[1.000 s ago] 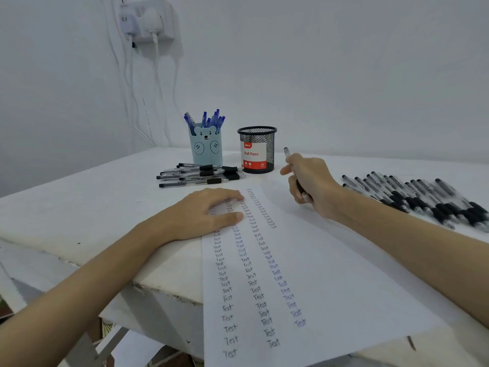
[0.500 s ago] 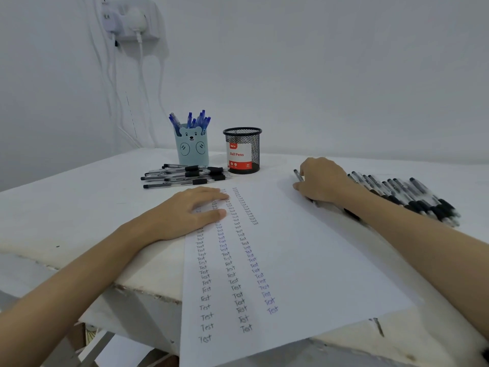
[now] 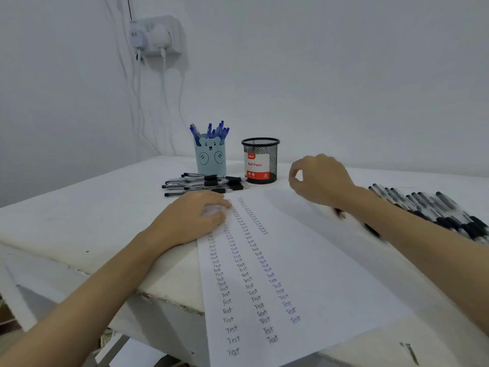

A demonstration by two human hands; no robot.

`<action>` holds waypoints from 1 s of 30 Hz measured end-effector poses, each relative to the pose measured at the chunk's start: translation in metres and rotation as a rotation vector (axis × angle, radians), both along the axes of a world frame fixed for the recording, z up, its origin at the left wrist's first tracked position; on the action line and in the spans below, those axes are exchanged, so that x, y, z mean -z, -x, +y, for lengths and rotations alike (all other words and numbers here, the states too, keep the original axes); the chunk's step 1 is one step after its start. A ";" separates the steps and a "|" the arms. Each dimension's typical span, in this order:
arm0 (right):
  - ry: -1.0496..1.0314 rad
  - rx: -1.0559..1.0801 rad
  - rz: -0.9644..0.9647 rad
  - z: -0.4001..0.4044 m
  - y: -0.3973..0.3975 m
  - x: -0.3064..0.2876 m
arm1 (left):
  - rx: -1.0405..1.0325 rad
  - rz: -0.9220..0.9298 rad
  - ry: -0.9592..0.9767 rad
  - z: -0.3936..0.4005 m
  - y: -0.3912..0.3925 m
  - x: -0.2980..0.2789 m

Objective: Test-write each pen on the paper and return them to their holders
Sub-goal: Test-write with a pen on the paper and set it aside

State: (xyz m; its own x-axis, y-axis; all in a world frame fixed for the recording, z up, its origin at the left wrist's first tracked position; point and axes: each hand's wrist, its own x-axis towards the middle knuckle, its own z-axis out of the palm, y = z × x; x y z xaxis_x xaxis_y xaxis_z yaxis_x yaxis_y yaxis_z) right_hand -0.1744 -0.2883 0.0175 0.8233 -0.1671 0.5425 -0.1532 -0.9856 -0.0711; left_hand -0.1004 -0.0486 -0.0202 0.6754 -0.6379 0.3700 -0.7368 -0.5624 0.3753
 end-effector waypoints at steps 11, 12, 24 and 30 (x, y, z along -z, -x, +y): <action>-0.054 -0.268 0.374 0.054 -0.070 -0.001 | -0.075 -0.024 -0.029 0.030 -0.023 0.000; -0.038 -0.243 0.378 0.056 -0.075 0.000 | -0.062 -0.012 -0.020 0.031 -0.026 0.003; 0.284 -0.193 0.103 0.065 -0.107 0.012 | -0.015 -0.048 0.025 0.030 -0.036 0.011; 0.129 -0.162 0.127 0.054 -0.102 -0.001 | -0.010 -0.012 0.029 0.032 -0.038 0.013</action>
